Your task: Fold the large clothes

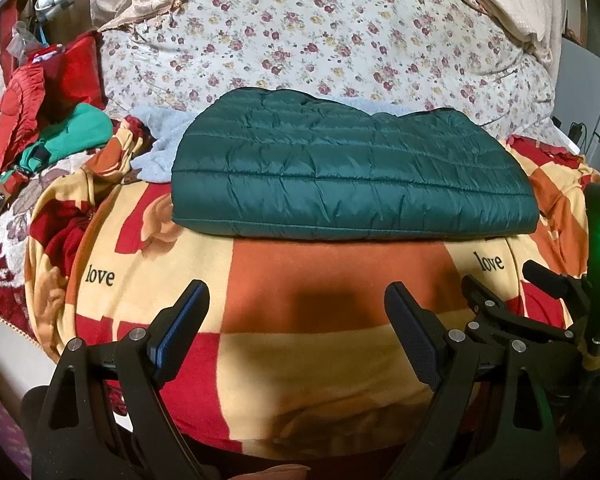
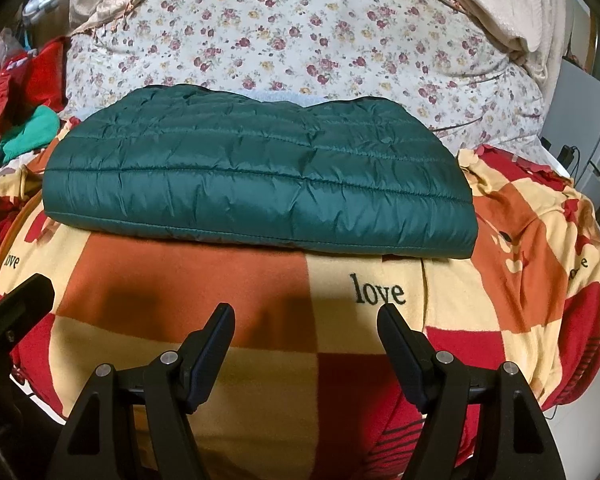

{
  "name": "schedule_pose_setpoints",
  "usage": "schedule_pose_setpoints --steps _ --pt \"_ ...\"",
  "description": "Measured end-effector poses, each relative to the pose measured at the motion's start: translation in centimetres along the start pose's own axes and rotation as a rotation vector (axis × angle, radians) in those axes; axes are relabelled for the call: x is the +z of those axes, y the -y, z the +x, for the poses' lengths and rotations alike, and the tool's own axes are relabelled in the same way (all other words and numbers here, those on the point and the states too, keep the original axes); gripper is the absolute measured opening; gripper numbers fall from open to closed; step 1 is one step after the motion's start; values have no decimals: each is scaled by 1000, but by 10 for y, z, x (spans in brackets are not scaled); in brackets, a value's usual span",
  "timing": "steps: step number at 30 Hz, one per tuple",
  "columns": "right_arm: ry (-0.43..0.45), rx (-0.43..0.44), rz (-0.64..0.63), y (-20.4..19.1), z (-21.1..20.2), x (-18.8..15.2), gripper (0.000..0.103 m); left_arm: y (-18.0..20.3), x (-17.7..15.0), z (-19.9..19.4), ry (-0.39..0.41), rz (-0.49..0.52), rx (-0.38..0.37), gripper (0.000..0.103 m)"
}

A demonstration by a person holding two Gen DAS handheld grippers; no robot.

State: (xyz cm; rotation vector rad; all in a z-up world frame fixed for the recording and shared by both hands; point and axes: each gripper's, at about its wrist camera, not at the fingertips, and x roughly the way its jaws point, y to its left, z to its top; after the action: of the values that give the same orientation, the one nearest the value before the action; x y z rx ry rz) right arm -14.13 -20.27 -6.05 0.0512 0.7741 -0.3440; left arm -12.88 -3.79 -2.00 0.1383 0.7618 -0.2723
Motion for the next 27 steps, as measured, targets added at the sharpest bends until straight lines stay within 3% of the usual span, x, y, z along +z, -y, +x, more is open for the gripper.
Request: schedule_pose_setpoints --steps 27 --pt "-15 14 2 0 5 -3 71 -2 -2 8 -18 -8 2 89"
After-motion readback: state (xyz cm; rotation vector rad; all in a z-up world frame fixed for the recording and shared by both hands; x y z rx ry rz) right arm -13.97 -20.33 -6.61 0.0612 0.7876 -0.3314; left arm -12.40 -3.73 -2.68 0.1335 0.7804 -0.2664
